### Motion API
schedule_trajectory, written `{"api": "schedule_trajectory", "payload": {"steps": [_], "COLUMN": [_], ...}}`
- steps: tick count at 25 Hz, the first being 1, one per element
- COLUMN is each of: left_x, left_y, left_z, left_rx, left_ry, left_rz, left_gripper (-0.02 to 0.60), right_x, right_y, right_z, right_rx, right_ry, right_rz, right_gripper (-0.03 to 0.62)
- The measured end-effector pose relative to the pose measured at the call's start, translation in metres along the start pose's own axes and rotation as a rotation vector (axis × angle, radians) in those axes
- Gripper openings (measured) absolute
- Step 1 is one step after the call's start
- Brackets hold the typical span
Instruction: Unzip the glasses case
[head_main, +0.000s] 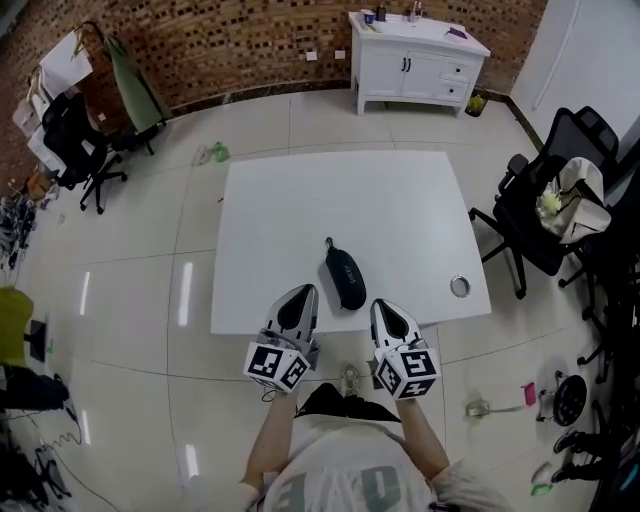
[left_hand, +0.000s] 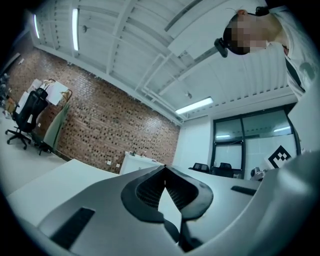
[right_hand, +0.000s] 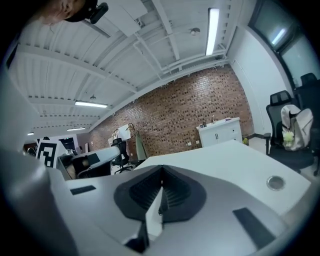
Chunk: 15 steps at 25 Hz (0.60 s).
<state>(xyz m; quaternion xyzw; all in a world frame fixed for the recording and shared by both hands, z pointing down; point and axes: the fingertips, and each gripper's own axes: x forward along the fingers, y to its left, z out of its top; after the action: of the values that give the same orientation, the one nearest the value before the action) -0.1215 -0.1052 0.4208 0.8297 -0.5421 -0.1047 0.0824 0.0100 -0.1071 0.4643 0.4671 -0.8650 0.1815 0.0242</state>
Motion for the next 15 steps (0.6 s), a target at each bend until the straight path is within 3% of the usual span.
{"api": "schedule_trajectory", "payload": {"steps": [3,7,15], "left_x": [0.024,0.058,0.12], "left_y": [0.004,0.016,0.015], "left_z": [-0.013,-0.032,-0.095], "left_rx": [0.011,0.017,0.006], "left_ry": [0.062,0.135,0.389], "left_rz": [-0.021,-0.061,-0.256], "left_gripper": [0.003,0.003,0.003], "right_x": [0.016,0.027,0.045], "right_y": [-0.007,-0.01,-0.009], "right_z": [-0.012,-0.056,-0.13], "right_rx": [-0.001,-0.008,0.007], "right_ry": [0.047,0.188,0.445], "right_rz": [0.003,0.002,0.02], "right_gripper": [-0.002,-0.002,-0.002]}}
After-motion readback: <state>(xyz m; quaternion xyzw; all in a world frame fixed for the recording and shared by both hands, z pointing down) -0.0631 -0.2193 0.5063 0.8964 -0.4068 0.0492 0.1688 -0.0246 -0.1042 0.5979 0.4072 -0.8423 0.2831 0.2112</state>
